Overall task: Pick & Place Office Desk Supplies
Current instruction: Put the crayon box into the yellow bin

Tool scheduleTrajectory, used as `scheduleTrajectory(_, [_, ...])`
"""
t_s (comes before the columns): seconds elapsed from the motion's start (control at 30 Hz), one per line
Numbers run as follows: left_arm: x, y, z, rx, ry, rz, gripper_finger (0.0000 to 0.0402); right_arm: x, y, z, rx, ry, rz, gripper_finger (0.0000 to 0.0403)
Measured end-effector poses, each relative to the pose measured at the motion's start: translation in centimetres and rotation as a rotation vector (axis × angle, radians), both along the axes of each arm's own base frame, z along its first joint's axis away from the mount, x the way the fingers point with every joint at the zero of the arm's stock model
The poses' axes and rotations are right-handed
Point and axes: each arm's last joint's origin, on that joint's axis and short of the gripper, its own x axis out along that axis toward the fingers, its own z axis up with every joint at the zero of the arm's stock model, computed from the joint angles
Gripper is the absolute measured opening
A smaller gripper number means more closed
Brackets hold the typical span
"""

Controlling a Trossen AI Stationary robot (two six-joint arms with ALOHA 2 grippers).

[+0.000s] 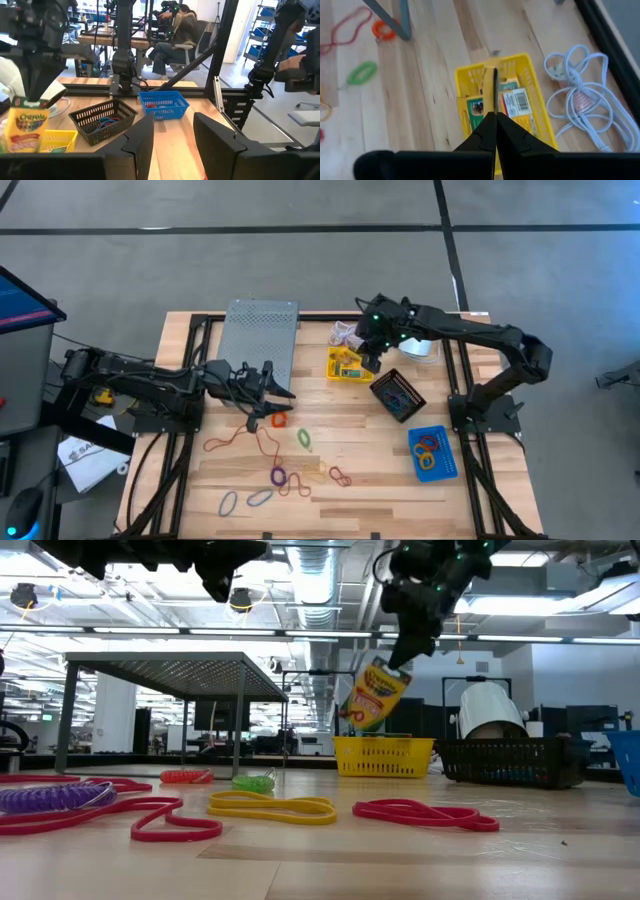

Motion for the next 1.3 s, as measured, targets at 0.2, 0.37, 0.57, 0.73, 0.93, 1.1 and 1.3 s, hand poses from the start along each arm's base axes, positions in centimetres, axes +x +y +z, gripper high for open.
scheduleTrajectory(0.2, [0.0, 0.0, 0.0, 0.000, 0.003, 0.000, 0.0135, 1.0, -0.7, -1.9, 0.018, 0.053, 0.004, 0.0000])
scheduleTrajectory(0.37, [0.0, 0.0, 0.0, 0.000, 0.003, 0.000, 0.0135, 1.6, -1.2, -3.4, 0.031, 0.103, 0.010, 0.0000])
scheduleTrajectory(0.57, [0.0, 0.0, -0.1, 0.001, 0.009, 0.000, 0.0135, 1.7, -1.6, -4.2, 0.044, 0.128, 0.005, 0.0000])
scheduleTrajectory(0.73, [0.0, 0.0, -0.1, 0.001, 0.009, 0.000, 0.0135, 1.4, -2.0, -4.1, 0.044, 0.125, -0.009, 0.0000])
scheduleTrajectory(0.93, [0.0, 0.0, -0.1, 0.001, 0.010, 0.000, 0.0135, 1.2, -2.2, -4.0, 0.052, 0.128, -0.027, 0.0000])
scheduleTrajectory(1.1, [0.0, 0.0, -0.1, 0.001, 0.010, 0.000, 0.0135, 1.2, -2.2, -4.2, 0.067, 0.137, -0.042, 0.0000])
scheduleTrajectory(1.3, [0.0, 0.0, -0.1, 0.001, 0.010, 0.000, 0.0135, 1.2, -2.1, -4.2, 0.087, 0.138, -0.072, 0.0000])
